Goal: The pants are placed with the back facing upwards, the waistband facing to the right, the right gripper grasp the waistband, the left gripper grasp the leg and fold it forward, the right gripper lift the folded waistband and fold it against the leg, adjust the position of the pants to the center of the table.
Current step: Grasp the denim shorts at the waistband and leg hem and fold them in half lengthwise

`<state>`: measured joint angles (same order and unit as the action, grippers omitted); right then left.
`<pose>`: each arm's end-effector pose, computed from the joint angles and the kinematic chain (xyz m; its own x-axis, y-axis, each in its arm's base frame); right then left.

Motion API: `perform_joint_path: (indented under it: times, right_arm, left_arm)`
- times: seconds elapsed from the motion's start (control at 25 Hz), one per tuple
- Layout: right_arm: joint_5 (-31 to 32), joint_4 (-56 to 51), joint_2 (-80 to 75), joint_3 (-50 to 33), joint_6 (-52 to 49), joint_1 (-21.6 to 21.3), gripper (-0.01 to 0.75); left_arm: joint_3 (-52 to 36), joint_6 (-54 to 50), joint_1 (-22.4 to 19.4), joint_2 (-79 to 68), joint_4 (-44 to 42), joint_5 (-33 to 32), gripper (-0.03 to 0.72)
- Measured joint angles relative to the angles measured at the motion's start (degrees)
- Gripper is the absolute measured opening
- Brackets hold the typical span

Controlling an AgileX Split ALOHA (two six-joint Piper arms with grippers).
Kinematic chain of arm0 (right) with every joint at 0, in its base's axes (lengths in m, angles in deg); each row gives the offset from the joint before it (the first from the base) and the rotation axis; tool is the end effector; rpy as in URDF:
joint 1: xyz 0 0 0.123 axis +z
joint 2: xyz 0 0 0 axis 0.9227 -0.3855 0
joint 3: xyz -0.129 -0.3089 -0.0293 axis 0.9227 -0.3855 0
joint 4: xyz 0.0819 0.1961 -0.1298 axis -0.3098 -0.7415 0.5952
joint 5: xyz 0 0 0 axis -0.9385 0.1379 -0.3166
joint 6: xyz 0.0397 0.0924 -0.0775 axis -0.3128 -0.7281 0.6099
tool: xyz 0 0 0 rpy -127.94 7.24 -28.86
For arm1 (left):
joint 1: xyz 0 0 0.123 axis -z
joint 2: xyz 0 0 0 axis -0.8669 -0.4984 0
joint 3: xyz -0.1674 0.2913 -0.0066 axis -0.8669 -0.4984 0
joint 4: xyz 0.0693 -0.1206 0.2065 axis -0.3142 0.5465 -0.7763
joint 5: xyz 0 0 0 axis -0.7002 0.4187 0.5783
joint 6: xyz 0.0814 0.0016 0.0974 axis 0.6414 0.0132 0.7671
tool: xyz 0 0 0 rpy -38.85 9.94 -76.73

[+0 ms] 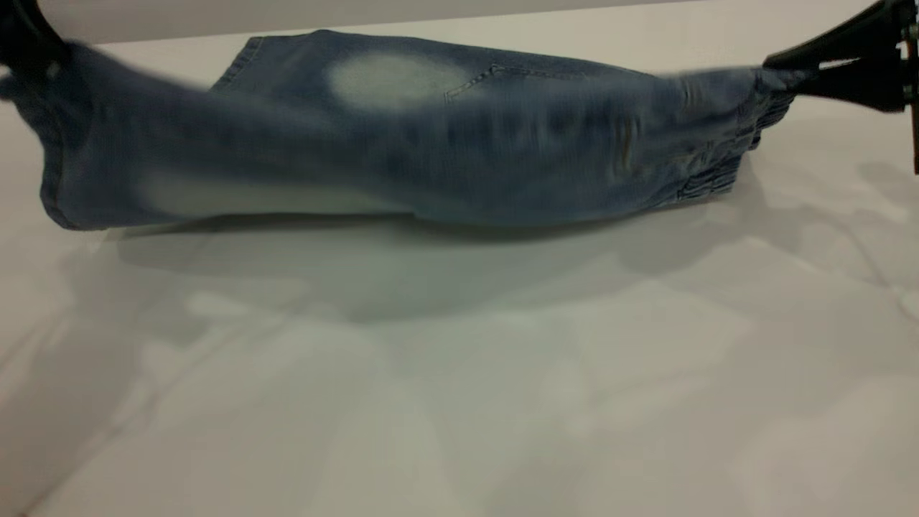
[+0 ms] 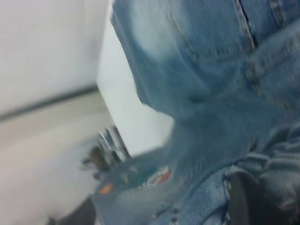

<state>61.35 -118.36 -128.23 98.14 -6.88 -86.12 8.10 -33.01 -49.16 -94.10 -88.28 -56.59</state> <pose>0.3537 -0.0019 0.1355 -0.7397 0.6344 0.2246 0.4180 0.1716 0.8921 0.3069 -0.0439 0.2341 -0.6255 0.6105 -0.4858 0.4802 0.7920 0.3770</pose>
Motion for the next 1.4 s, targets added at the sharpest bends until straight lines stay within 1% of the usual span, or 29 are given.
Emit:
perform_joint_path:
  times: [0.12,0.24,0.36,0.68,0.8,0.96,1.16,1.28,1.4]
  right_arm:
    - [0.01,-4.67,-0.06,0.0,-1.92,0.0,0.031]
    - [-1.26,-4.82,-0.06,0.06,-4.3,0.0,0.031]
    - [-5.18,-4.84,-0.06,0.06,-6.15,0.0,0.031]
    - [-12.08,-4.84,-0.77,0.28,-10.67,0.05,0.031]
    - [-13.95,-4.9,-1.84,1.5,-12.66,0.05,0.031]
    - [-15.09,-4.84,-3.34,4.17,-13.52,0.05,0.031]
    - [-15.03,-4.78,-5.95,8.98,-13.46,0.05,0.032]
    - [-14.6,-4.7,-7.55,11.51,-13.46,0.05,0.034]
    - [-14.65,-4.65,-7.67,13.38,-11.38,0.05,0.039]
  left_arm:
    - [3.71,-3.09,-2.07,-3.27,-4.64,0.12,0.016]
    - [7.56,-3.37,-2.49,-7.26,-6.98,1.03,0.016]
    - [12.57,-3.37,-2.49,-11.9,-7.06,2.99,0.016]
    - [28.63,-2.97,-2.24,-24.83,-6.83,2.77,0.016]
    - [33.85,-2.93,-2.24,-29.48,-6.77,2.83,0.016]
    - [38.22,-2.79,-2.24,-35.03,-7.58,2.97,0.016]
    - [42.28,-2.92,-2.24,-40.45,-11.51,2.89,0.017]
    - [44.29,-2.92,-2.24,-42.92,-11.71,2.76,0.019]
    - [45.03,-3.17,-2.29,-44.05,-11.73,2.98,0.021]
